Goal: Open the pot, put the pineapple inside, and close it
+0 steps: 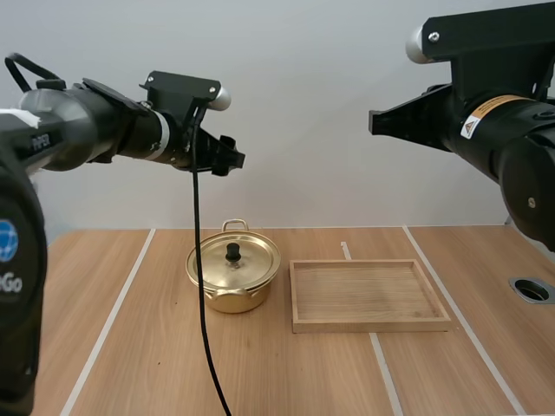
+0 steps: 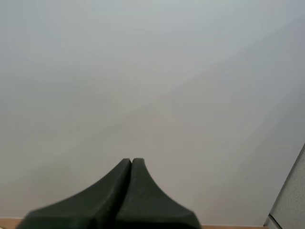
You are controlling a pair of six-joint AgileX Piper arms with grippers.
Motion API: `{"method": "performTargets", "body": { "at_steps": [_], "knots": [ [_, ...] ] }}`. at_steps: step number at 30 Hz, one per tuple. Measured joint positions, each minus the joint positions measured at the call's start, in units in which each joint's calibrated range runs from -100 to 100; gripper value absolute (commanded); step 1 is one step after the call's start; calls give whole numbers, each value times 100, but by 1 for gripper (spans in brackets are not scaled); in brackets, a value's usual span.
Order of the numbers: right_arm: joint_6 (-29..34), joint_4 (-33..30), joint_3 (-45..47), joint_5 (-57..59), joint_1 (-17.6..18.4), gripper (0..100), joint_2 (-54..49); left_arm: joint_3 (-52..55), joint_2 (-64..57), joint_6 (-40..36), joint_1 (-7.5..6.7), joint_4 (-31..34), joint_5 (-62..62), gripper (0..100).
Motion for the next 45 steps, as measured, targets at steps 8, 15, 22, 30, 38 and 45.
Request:
{"method": "performTargets", "body": {
  "at_steps": [8, 15, 22, 30, 38, 45],
  "knots": [
    [0, 0, 0, -122, 0, 0, 0, 0, -670, -1, 0, -26, -241, 100],
    [0, 0, -73, -127, 0, 0, 0, 0, -1338, -107, 0, -47, -620, 26],
    [0, 60, -564, -117, 0, 0, 0, 0, -1993, -340, 0, -117, -1008, 0],
    [0, 730, -824, 185, -141, 0, 0, 91, -3001, -383, 0, -596, -1982, 0],
    [-269, 1824, -824, 846, -273, 0, 0, 960, -4335, -500, 0, -941, -2621, 0],
    [-1147, 2765, -747, 1371, -319, 0, -105, 1731, -5306, -1153, 0, -980, -2812, 0]
  ]
}}
